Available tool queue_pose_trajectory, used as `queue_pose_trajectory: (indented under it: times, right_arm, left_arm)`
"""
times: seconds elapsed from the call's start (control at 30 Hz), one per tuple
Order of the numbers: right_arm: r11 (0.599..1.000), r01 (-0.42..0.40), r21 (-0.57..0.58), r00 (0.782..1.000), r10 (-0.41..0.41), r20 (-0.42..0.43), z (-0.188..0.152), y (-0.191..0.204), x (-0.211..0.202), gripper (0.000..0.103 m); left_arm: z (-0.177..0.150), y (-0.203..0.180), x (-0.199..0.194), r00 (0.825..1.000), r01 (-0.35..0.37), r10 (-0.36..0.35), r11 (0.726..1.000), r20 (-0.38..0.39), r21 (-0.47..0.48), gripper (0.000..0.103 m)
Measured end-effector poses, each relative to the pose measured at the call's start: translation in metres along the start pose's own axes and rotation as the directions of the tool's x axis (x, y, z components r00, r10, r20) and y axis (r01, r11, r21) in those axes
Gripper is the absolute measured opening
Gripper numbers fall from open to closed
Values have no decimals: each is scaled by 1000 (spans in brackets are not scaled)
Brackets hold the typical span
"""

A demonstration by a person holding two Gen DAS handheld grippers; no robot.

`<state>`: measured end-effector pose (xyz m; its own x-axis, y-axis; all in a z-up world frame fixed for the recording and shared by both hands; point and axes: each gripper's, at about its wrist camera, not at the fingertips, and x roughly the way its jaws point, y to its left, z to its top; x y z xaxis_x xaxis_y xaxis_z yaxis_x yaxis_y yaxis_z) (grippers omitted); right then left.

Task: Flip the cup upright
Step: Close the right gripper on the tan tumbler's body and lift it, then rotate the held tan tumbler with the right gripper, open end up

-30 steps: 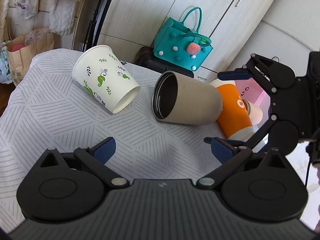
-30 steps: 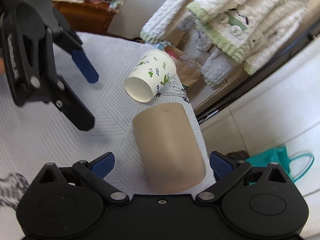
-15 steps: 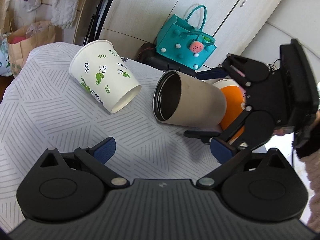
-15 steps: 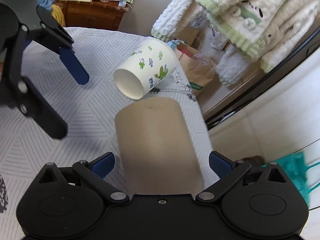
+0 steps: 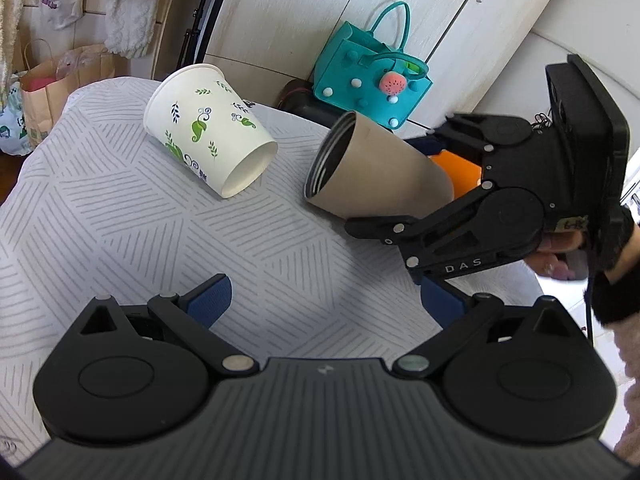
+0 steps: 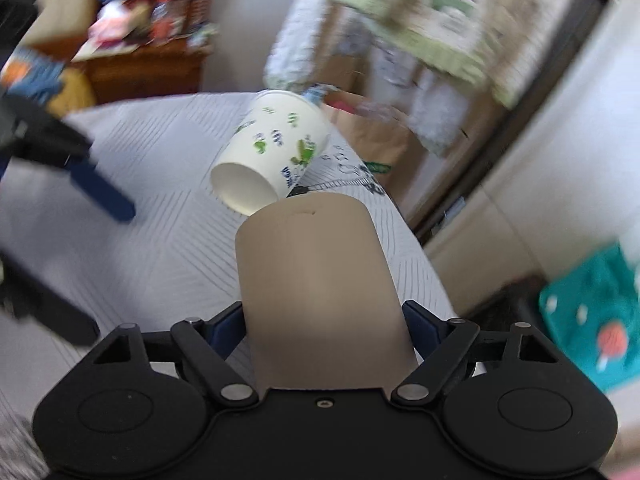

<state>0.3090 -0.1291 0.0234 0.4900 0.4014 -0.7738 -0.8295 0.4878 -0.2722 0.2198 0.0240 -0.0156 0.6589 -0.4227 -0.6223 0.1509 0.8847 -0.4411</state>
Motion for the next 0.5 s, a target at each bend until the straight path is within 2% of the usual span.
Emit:
queue_pose_trajectory:
  times: [0.17, 0.27, 0.5]
  right_arm:
    - [993, 4, 121, 1000, -3, -10, -3, 6, -9, 86]
    - [978, -18, 210, 1000, 23, -20, -4, 3, -17, 86]
    - [964, -10, 267, 1000, 17, -24, -7, 14, -42, 85]
  left_arm:
    - [-7, -1, -12, 1000, 24, -24, 1000, 6, -9, 102]
    - [-12, -4, -20, 1000, 19, -19, 1000, 17, -5, 102]
    - [-22, -4, -41, 999, 21, -21, 1000, 31, 1, 102]
